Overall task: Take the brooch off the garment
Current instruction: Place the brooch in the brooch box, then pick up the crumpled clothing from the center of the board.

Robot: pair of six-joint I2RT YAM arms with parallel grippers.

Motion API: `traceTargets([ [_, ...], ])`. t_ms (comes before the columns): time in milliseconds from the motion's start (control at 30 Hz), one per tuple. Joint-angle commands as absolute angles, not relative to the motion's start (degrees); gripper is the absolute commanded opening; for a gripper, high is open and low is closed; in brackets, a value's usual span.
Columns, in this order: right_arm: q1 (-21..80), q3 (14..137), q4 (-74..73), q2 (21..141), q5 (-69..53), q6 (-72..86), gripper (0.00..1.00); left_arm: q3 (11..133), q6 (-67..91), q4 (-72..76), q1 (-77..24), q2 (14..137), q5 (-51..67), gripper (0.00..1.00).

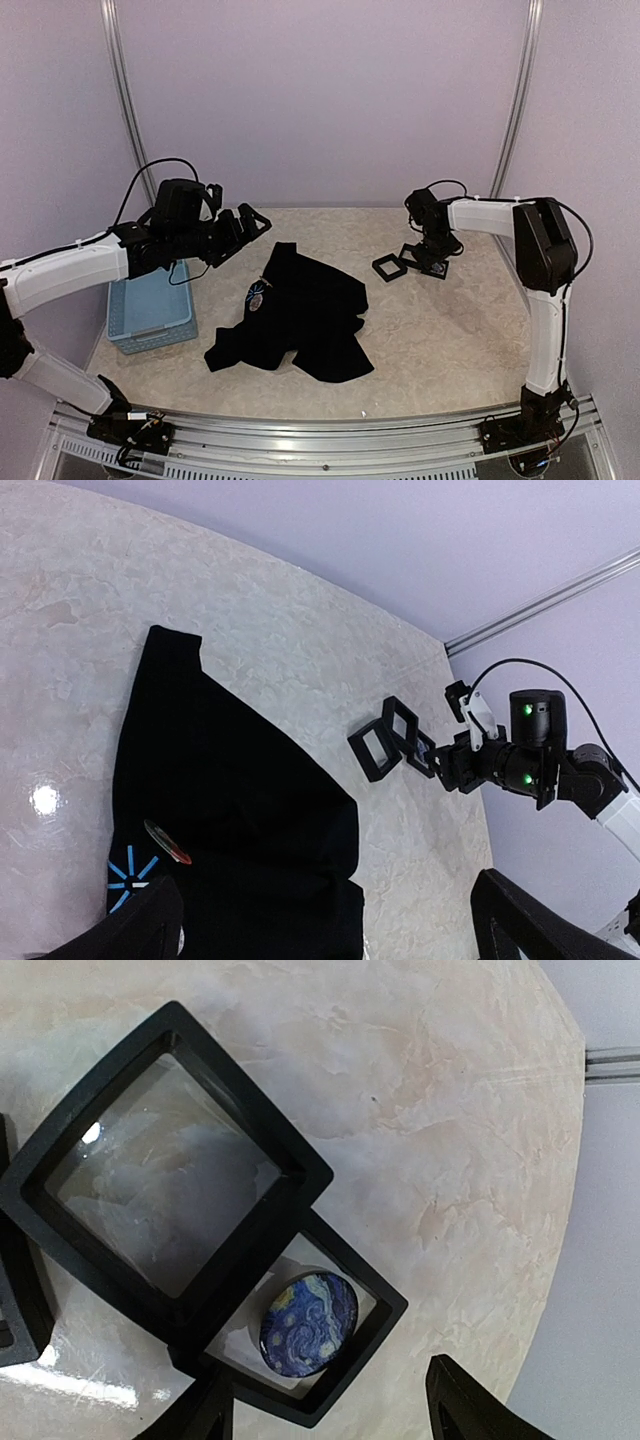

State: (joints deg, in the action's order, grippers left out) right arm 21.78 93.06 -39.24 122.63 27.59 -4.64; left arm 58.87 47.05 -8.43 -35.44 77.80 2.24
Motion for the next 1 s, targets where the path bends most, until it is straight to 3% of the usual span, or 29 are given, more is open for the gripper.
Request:
traceTargets([
  [0,21.2,92.1,-41.2,115.6,25.3,-3.6,0.73,57.4,46.2,-10.6,-34.9,74.9,1.0,0.99],
  [167,21.2,91.9,-42.4,109.2,20.6,-2.3,0.75,57.9,48.3,-10.3,-36.0,75.2,1.8,0.99],
  [433,24.3,90.1,-38.2,99.7,-3.1,1.4,0.78,57.0,56.6,-8.9,-36.3,79.9,4.8,0.99],
  [800,30.0,88.5,-33.0,99.5,-12.1,5.0,0.74,46.7,63.1,-0.5,-30.7,83.1,11.8,0.99],
  [967,30.0,88.7,-32.9,99.5,-11.4,5.1,0.74,43.4,63.7,3.0,-29.5,84.8,12.5,0.85],
])
